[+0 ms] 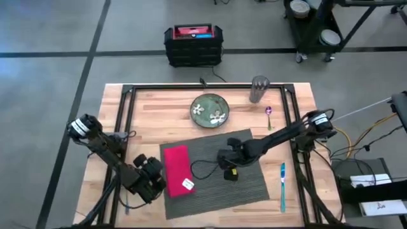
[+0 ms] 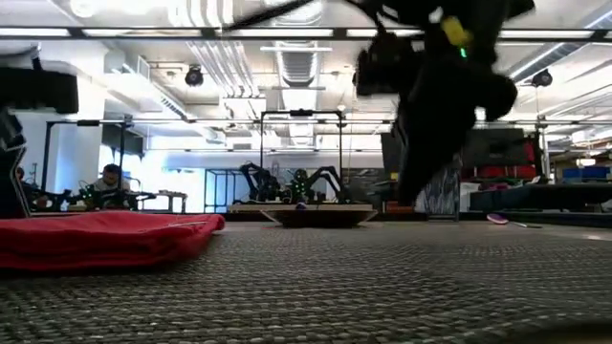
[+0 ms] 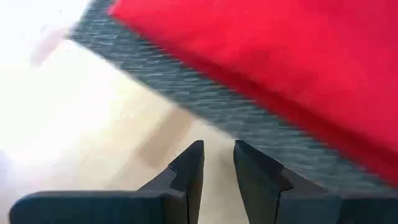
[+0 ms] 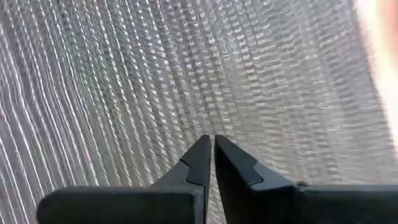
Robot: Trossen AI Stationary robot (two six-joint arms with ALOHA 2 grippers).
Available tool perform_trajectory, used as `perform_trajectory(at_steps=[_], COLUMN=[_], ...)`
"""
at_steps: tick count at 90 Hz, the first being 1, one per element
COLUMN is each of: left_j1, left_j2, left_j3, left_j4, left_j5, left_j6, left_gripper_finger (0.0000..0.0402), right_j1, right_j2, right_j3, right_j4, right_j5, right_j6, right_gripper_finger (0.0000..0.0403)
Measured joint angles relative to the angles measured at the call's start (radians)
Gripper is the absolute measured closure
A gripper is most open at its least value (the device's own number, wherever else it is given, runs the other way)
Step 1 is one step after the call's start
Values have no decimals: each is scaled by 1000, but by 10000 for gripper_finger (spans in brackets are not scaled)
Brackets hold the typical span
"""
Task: Set table place
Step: Adjust the gray tablemat
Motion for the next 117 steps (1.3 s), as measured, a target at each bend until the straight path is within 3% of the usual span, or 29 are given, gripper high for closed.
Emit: perform_trajectory(at_steps=[11, 23, 46, 86, 117], left_j1=[-13, -12, -11, -13, -14], left_j2=[-27, 3, 102, 76, 6], left_j3=[4, 0, 3, 2, 64], left_j4=[146, 266, 241, 123, 89], left_j5=[2, 11, 78, 99, 116], left_j6=[81, 167, 160, 131, 133], left_gripper_finger=[326, 326, 326, 326, 326], right_j1=[9, 12, 19, 73, 70], right_j2=[-32, -30, -36, -32, -88], right_j3=[-16, -125, -279, -268, -253], right_j4=[-54, -6, 174, 231, 208], right_j5=[-2, -1, 13, 2, -4], right_j6=[-61, -69, 46, 121, 36], right_gripper_finger=[394, 394, 394, 394, 394])
